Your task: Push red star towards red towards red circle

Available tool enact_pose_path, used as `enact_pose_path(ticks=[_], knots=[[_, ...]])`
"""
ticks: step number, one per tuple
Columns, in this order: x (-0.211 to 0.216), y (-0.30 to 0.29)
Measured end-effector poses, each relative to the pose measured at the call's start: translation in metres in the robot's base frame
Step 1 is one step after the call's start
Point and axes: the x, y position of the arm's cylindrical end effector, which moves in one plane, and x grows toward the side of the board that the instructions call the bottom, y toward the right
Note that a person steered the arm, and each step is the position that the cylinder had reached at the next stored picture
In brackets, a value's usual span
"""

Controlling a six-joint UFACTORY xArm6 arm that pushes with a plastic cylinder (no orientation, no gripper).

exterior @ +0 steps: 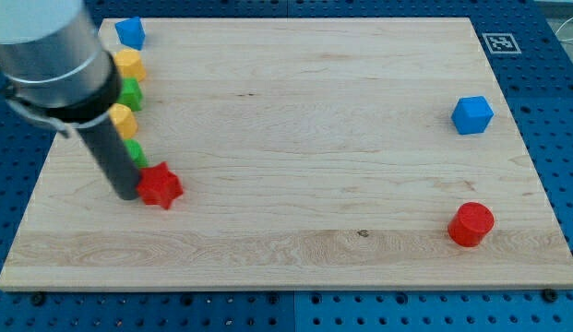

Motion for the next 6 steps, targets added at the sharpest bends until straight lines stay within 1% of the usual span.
enact_pose_path(ticks=[1,2,3,4,5,6], knots=[[-0.012,0.045],[0.005,0.082],[0.031,0.111],[0.033,0.150],[0.008,0.181],[-0.014,0.178]])
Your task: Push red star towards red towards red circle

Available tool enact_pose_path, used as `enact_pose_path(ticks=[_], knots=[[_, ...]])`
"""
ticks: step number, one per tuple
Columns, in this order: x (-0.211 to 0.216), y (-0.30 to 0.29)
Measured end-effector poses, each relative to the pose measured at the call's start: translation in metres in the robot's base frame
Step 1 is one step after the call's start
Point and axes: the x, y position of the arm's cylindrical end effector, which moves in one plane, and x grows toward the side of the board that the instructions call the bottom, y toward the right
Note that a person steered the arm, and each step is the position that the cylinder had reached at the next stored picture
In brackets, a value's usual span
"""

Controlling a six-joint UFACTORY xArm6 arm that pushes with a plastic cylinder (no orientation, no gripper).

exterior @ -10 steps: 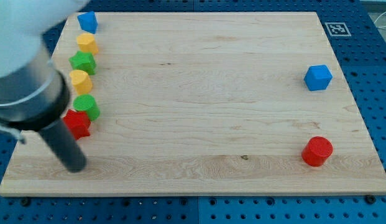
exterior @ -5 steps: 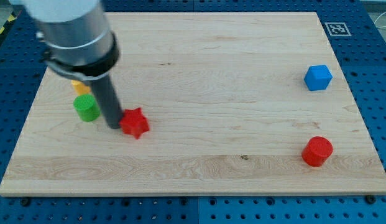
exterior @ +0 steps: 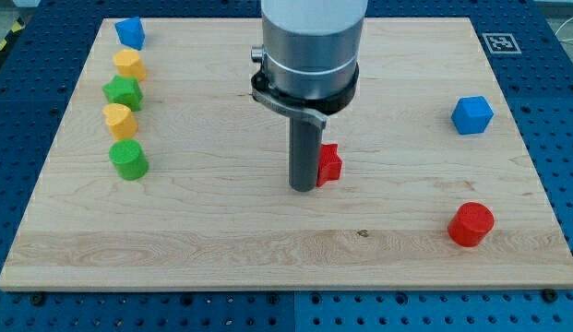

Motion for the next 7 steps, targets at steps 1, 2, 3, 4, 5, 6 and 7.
enact_pose_path(ticks=[1,2,3,4,5,6,7], knots=[[-0.010,-0.025],[-0.028,-0.017],[-0.029,0.022],[-0.019,0.048],[-0.010,0.040],[0.005,0.041],[0.007,0.068]])
